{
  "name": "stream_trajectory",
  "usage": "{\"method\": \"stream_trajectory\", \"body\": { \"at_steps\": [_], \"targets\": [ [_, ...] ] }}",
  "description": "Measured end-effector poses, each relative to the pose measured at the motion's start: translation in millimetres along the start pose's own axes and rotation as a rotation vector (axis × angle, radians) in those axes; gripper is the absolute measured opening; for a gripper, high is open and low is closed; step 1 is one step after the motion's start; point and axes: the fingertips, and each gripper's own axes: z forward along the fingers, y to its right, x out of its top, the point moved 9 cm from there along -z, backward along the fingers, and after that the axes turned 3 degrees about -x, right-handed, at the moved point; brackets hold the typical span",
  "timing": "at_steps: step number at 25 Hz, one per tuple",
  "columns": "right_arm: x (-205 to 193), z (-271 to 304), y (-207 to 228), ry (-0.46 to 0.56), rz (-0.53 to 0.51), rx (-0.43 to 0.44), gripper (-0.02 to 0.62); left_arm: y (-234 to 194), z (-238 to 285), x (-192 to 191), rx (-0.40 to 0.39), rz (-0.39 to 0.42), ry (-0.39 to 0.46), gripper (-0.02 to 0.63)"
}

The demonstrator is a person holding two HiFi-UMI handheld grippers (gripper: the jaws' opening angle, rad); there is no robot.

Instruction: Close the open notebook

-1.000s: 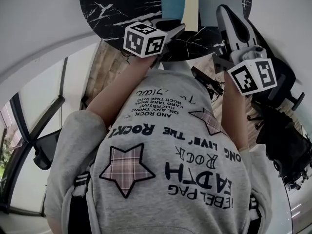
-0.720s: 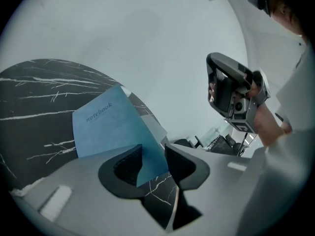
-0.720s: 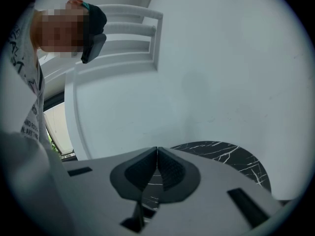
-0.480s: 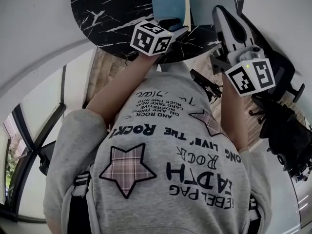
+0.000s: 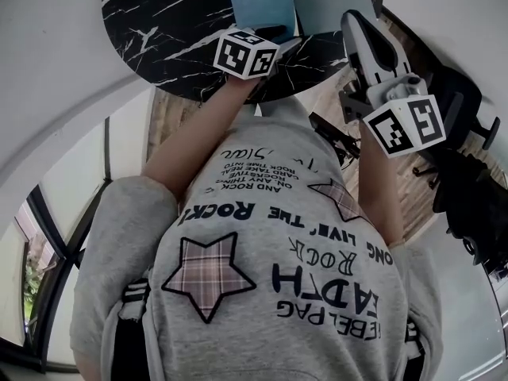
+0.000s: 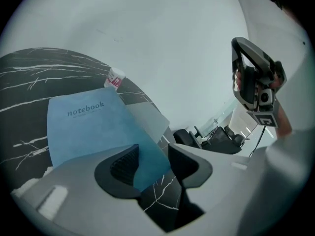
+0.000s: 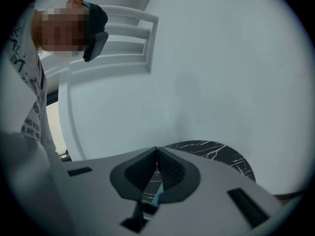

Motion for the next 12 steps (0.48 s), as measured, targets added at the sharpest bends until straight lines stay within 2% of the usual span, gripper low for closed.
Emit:
{"method": "stream_trajectory", "body": {
  "at_steps": [8, 12],
  "targets": [
    [-1, -12, -1, 0.012, 0.009, -0.023, 0.012, -6, 20, -8, -0.003, -0.016, -0.044, 0.196],
    [-1, -16, -2, 0.016, 0.009, -0.026, 0.013, -10, 27, -10, 0.021, -0.017, -0.058, 0.196]
  ]
}}
